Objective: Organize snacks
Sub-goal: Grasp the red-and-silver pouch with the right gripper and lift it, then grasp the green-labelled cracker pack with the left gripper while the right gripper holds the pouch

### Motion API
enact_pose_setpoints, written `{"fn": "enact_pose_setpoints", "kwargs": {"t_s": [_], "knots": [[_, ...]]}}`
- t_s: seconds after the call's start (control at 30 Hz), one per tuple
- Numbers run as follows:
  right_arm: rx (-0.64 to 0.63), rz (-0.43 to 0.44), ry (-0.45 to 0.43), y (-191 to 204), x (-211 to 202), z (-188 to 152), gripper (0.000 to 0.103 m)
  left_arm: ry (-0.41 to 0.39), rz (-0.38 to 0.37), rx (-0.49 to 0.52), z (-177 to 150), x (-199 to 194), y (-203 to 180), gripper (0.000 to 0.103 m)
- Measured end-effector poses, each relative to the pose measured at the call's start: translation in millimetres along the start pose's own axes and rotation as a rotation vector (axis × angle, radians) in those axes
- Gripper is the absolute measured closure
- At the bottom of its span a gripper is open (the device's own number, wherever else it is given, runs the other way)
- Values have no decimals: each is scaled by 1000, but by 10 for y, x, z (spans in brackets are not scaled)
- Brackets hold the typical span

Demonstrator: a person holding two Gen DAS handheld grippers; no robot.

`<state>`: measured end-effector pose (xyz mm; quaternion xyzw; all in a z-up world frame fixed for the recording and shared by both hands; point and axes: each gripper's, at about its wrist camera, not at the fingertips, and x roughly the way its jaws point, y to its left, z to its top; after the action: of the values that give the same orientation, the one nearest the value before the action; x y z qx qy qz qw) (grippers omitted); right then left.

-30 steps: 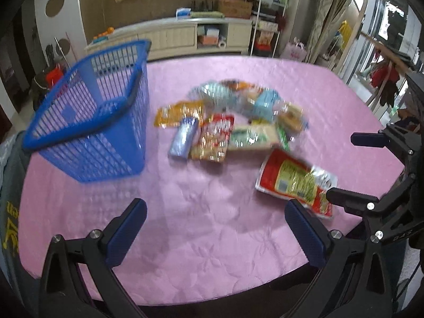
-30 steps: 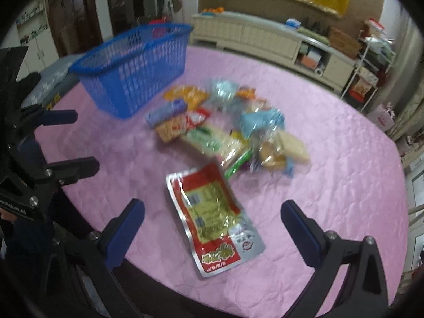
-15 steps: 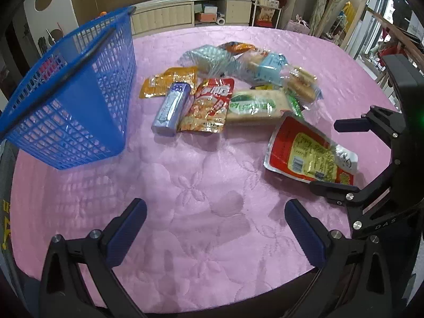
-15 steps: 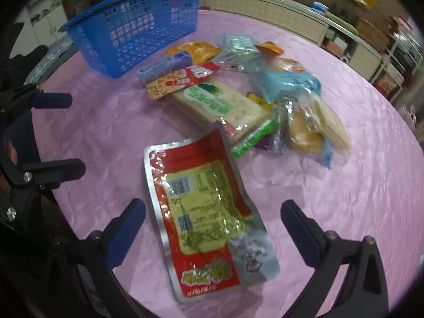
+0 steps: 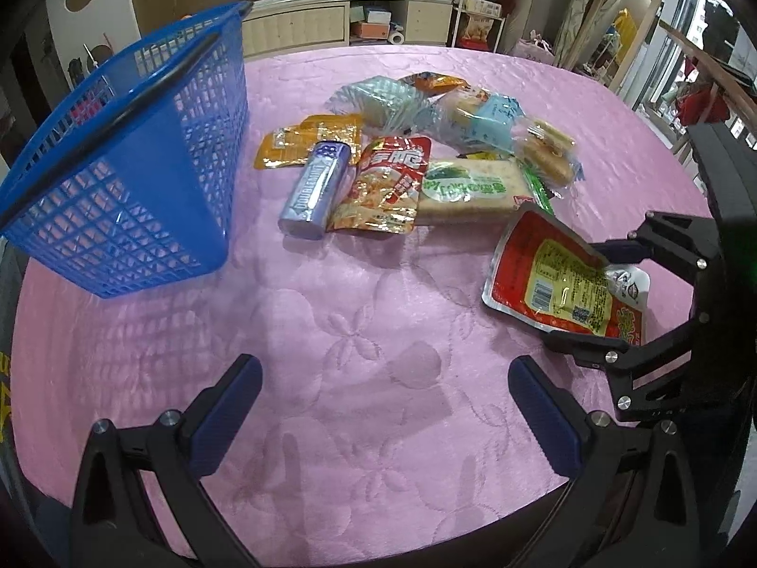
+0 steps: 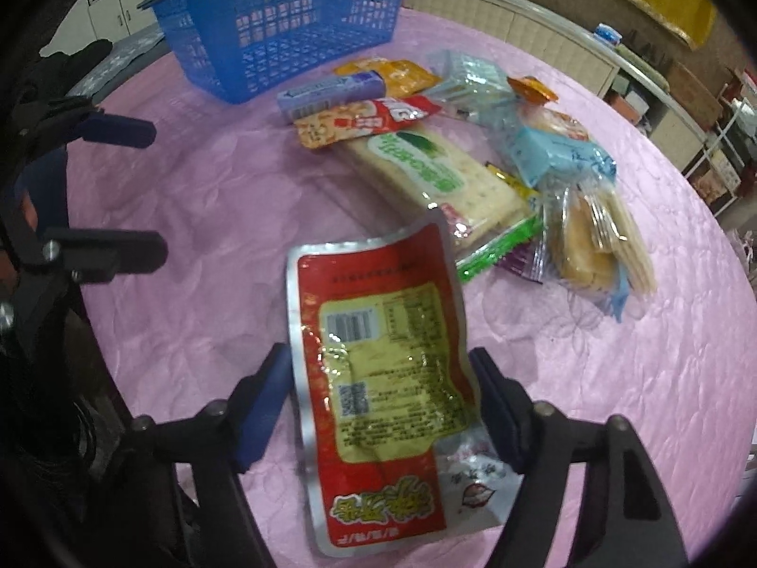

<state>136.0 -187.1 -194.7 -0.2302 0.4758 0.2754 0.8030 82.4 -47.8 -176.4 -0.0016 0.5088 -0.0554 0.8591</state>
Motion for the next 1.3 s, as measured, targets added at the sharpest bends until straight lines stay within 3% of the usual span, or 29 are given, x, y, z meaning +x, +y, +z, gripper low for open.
{"fn": "enact_pose_setpoints", "kwargs": {"t_s": [0.23, 0.3, 0.4, 0.53, 0.77, 0.8, 1.0, 1.3], "knots": [[12, -1, 6, 56, -1, 2, 36, -19, -14, -12, -28, -67, 53, 0], [7, 5, 4, 70, -10, 11, 44, -27, -20, -12, -37, -95, 50, 0], [-10, 1, -9, 58, 2, 19, 49, -38, -28, -10, -43, -137, 50, 0], [32, -8, -10, 10, -18, 2, 61, -48, -44, -6, -56, -184, 41, 0], [122, 12, -27, -81, -41, 19, 65, -53, -49, 3, -27, -162, 0, 0], [151, 17, -46, -112, -84, 14, 73, -55, -47, 8, -18, -169, -14, 0], [236, 49, -69, -268, -217, -22, 75, -63, -63, 21, 99, -182, -86, 0], [405, 87, -127, -656, -430, -147, 75, -102, -45, 150, 453, -200, -366, 0]]}}
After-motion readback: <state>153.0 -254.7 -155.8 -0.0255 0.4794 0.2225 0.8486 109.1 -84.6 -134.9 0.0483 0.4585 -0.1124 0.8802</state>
